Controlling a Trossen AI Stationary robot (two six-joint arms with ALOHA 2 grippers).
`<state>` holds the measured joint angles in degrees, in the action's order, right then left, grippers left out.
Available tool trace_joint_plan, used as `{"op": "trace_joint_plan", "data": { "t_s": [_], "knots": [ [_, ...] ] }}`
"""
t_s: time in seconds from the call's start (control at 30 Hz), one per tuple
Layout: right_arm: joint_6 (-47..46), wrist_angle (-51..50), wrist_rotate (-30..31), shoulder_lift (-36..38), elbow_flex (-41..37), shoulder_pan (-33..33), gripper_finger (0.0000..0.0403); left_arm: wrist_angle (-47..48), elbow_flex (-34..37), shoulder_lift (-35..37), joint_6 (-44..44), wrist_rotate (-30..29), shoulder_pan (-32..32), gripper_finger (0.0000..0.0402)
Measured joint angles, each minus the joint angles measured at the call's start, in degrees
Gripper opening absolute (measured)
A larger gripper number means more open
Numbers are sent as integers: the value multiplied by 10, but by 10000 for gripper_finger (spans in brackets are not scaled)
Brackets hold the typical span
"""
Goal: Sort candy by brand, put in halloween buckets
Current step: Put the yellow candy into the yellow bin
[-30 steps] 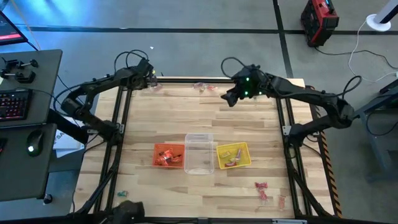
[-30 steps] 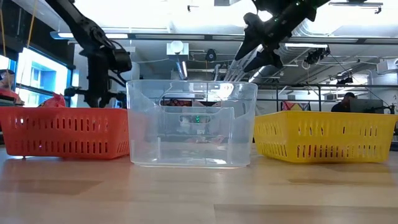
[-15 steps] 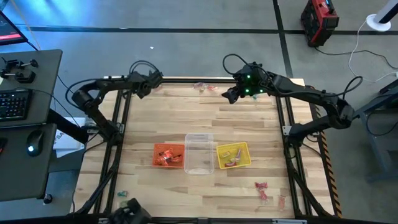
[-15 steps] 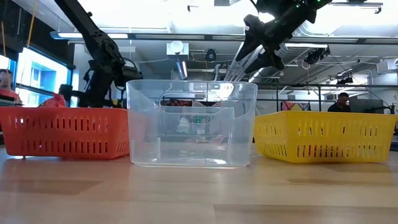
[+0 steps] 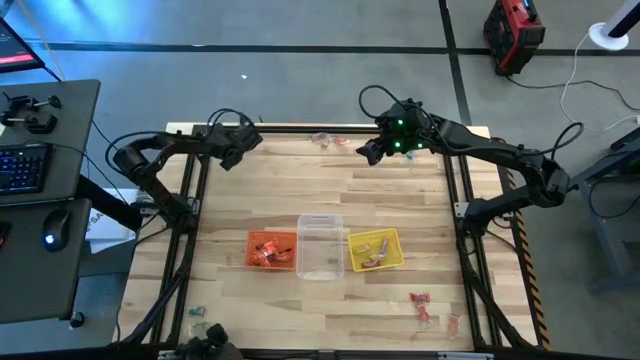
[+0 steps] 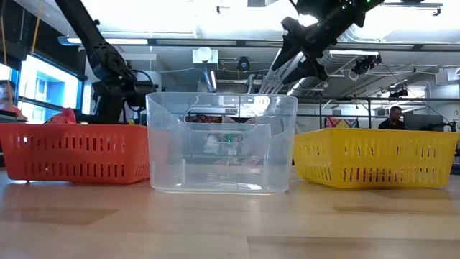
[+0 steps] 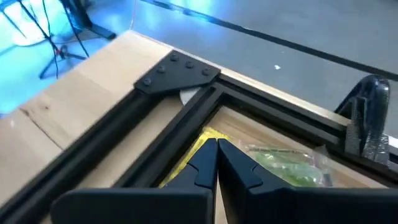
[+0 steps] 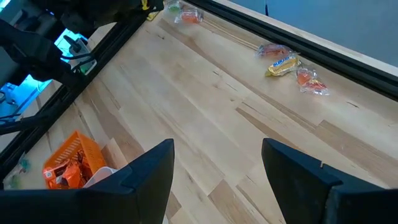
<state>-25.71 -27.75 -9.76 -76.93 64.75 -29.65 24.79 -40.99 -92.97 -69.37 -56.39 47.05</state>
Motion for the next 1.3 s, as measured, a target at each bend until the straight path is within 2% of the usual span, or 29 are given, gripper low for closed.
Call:
{"op": "trace_joint_plan", "data": {
  "t_s": [0.17, 0.3, 0.4, 0.57, 0.7, 0.77, 1.0, 1.17, 1.23, 1.3],
  "knots": [
    [-37, 0, 0, 0, 0, 1, 236, 9, 0, 0, -4, -5, 8, 0],
    [-53, 0, 0, 0, 0, 5, 236, 37, 0, -2, 47, 44, 8, 0],
    [-54, 0, 1, 0, 0, 9, 236, 50, 9, -2, 64, 52, 8, 0],
    [-68, 0, 3, 0, 0, 9, 236, 63, 10, -1, 49, 21, 7, 0],
    [-96, 0, 1, 0, 0, 11, 236, 77, 10, -5, -9, -15, 5, 0],
    [-104, 0, 0, 0, 0, 14, 236, 84, 10, -13, 10, -13, 0, 0],
    [-103, 0, 3, 0, 0, 42, 236, 98, 10, -21, 54, 61, -6, 0],
    [-87, 1, 6, 0, 0, 51, 236, 110, -3, 25, 180, 208, -9, 0],
    [-85, 2, 6, 0, 0, 51, 236, 99, -28, 64, 276, 275, -11, 0],
    [-83, 2, 8, 0, 0, 51, 236, 100, -69, 93, 396, 367, -4, 0]
  ]
}}
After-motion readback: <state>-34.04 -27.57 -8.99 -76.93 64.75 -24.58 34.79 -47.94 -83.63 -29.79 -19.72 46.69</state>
